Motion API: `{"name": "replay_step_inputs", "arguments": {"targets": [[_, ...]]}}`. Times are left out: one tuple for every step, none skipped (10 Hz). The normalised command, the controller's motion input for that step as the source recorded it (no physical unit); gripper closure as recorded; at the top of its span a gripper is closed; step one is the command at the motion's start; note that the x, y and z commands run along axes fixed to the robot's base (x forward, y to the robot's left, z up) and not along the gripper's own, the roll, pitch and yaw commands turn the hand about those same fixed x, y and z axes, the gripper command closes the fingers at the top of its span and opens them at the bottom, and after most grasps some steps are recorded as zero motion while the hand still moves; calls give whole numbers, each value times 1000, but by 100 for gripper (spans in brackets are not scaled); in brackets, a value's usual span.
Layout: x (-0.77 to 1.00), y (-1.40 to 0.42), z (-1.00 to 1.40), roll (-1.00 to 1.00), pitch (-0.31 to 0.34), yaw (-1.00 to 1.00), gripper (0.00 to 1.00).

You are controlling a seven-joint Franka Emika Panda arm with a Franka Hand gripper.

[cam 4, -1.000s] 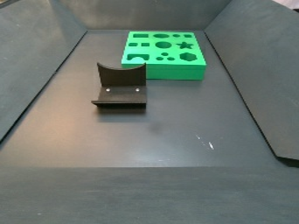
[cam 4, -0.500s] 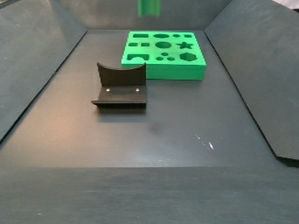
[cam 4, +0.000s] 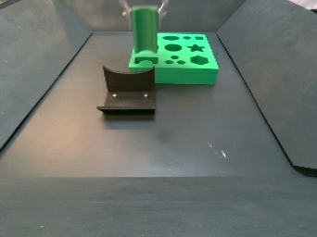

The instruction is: Insert the arch object.

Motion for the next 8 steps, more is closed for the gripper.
{"name": "replay_step_inputs", "arguments": {"targets": [[226,17,-434,-317,0,-223,100],[117,171,-283,-367,0,-20,100],[0,143,-451,-224,-66,114,100],[-466,263,-334,-17,-190,69,100],[-611,129,-177,0,-127,-57,100],[-566,0,-194,0,-107,-86,100],[-51,-203,-463,-49,-41,-146,100],[0,-326,-740,0,-43,-166,100]]}}
